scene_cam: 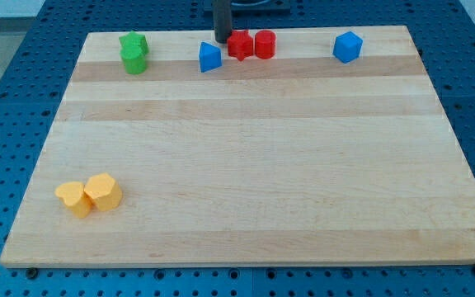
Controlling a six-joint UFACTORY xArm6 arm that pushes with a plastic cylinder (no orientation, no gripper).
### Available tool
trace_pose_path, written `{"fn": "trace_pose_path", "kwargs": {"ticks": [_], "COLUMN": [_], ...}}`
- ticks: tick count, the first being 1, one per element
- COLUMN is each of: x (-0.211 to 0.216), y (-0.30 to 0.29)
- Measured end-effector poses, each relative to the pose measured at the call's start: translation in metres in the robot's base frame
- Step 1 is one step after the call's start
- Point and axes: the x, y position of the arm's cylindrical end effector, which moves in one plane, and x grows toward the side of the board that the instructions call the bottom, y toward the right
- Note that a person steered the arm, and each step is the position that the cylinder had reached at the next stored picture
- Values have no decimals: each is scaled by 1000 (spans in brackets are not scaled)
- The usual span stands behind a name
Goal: Place the triangle below the red star
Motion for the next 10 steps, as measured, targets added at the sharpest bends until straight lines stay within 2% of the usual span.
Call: {"fn": "trace_pose_path", "kwargs": {"ticks": [3,7,9,10], "x": [27,111,143,145], "y": [-36,-54,-53,-40]}}
